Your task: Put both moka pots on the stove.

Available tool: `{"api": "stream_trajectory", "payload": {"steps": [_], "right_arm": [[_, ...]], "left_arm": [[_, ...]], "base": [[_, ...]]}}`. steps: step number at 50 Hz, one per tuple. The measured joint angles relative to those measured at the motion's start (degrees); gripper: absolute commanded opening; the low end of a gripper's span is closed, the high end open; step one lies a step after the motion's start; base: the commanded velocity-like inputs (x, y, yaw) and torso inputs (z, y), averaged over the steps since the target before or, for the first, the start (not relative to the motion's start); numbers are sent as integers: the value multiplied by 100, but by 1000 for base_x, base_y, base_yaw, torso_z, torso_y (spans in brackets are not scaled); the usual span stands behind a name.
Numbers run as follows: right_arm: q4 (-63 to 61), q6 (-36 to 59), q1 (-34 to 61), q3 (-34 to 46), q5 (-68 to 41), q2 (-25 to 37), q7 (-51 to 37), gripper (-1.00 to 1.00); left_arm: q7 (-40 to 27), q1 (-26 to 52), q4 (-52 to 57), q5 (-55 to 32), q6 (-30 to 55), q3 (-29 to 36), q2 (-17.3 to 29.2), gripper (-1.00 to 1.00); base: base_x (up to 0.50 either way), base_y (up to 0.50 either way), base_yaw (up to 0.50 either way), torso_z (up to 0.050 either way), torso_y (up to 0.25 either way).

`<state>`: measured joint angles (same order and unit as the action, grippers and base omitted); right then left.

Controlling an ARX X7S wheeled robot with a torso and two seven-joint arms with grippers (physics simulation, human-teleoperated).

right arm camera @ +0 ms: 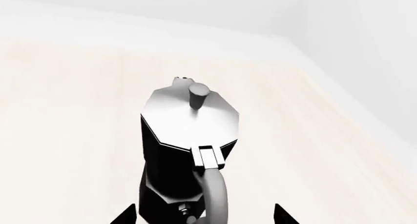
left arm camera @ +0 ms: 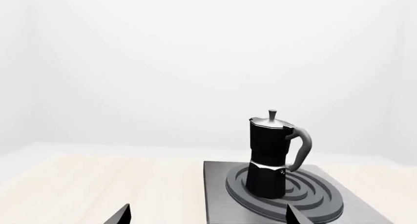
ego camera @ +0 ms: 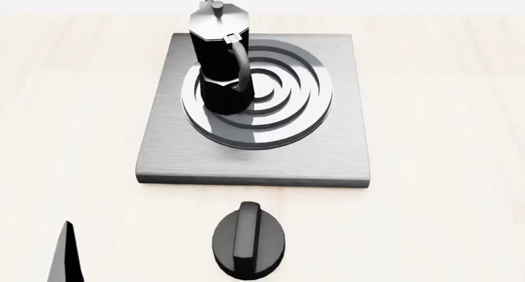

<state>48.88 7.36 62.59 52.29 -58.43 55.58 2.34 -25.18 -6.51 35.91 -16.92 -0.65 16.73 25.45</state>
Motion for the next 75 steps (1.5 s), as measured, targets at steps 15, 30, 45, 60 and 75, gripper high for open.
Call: {"api": "stream_trajectory", "payload": {"steps": [15,30,45,60,75], "right_arm": [[1017,-296,222,71,301,-531,162,100],[2142,-683,491,90,592,-1128,502,100],[2444,-815,505,-438,949,-1358,517,-100],[2479,-881,555,-821,1311,-1506,704,-100],[936,-695,741,-688,1443,-1364,335,-100]], "left_arm": [[-21,8,-7,22,9,23,18,100],[-36,21,-20,46,14,57,27,100],[-52,39,-45,58,14,78,35,100],[-75,28,-40,56,7,82,56,100],[-86,45,-71,45,-8,87,66,100]], "base": [[0,0,0,0,0],[0,0,0,0,0],[0,0,0,0,0],[0,0,0,0,0],[0,0,0,0,0]]}}
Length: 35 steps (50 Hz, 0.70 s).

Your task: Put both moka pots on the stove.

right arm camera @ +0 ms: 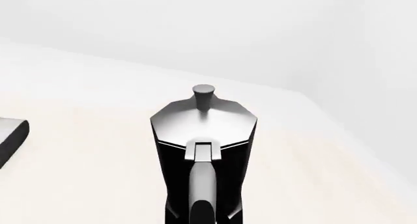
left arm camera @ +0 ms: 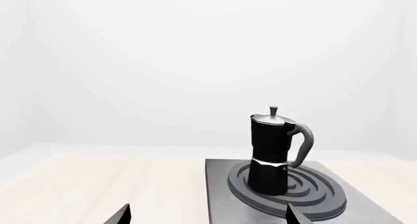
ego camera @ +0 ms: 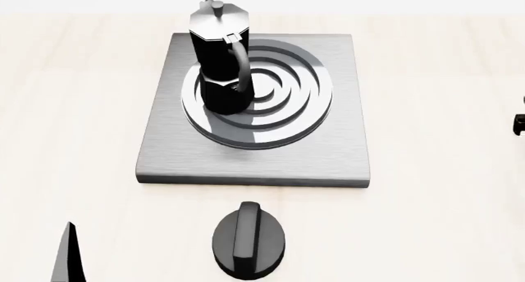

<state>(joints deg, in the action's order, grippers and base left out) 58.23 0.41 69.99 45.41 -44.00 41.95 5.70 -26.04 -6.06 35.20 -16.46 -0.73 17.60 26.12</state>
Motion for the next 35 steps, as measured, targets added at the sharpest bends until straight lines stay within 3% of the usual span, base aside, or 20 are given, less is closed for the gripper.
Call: {"api": "stream_trajectory", "payload": {"steps": [16,35], "right_arm": [[-2672,772,154,-39,-272,466,-749,-100],[-3268,978,443,210,-335,55,-123,-100]], "left_arm": [[-6,3,-39,-21,-55,-9,11,100],[-45,-14,27,-90,-53,-57,62,100]], "base": [[0,0,0,0,0],[0,0,0,0,1]]}}
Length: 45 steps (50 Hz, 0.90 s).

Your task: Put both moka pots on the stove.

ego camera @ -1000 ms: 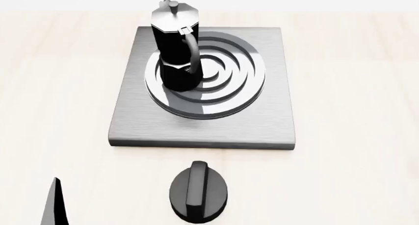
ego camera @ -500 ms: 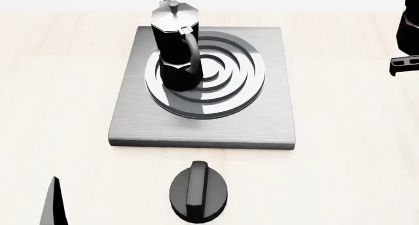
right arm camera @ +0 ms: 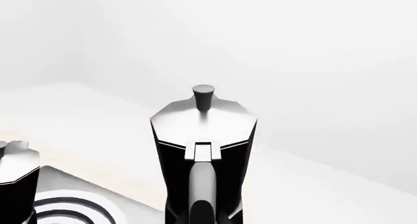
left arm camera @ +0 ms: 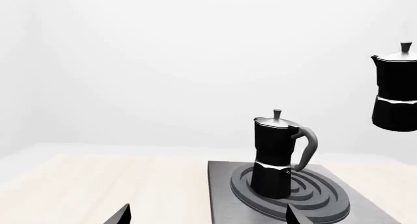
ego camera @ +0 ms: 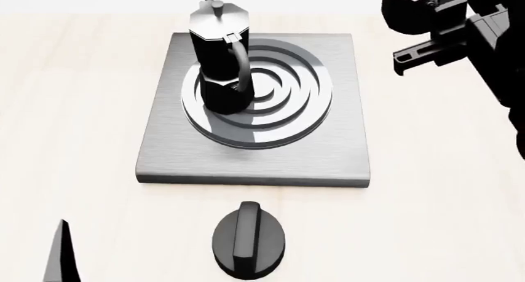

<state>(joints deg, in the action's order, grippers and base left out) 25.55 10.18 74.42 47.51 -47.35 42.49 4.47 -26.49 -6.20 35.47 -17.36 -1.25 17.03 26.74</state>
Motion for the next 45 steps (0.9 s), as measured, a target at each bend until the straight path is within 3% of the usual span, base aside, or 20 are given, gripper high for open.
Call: {"api": "stream_trajectory", "payload": {"steps": [19,45], "right_arm": [[1327,-381,202,268,283,-913,873,-100],[3057,-1505,133,63,327,-2050,1347,-100]], "left_arm": [[4,-3,-57,-40,-80,-24,23,100],[-6,-8,-68,-73,-120,4,42,100]], "base": [[0,0,0,0,1],[0,0,0,0,1]]}}
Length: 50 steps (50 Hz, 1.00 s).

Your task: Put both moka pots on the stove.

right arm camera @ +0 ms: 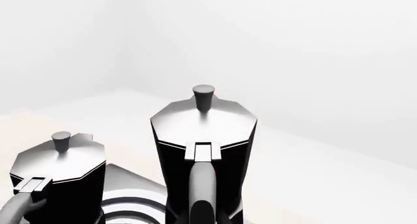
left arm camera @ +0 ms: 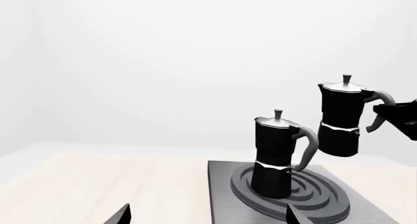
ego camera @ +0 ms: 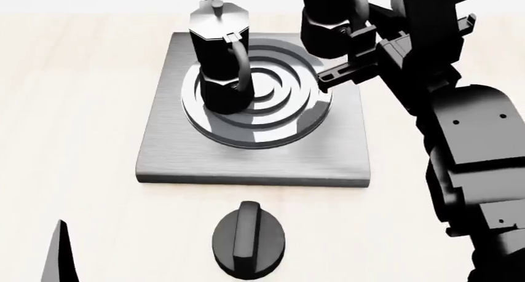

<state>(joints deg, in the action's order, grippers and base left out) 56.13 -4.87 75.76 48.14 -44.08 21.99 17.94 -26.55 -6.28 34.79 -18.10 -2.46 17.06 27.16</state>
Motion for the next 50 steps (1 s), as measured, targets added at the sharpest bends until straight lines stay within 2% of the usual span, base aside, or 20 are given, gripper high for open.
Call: {"api": "stream_trajectory", "payload": {"steps": [24,50], "right_arm": [[1627,-1280,-66,-382,118,-857,467,-100],[1888,-1437,-263,-1330,983,-1236,715,-100]], "left_arm": [[-24,13,-14,-32,-14,2,25,100],[-66,17,7,-72,-12,-9,62,100]], "base": [[0,0,0,0,1],[0,0,0,1,1]]}}
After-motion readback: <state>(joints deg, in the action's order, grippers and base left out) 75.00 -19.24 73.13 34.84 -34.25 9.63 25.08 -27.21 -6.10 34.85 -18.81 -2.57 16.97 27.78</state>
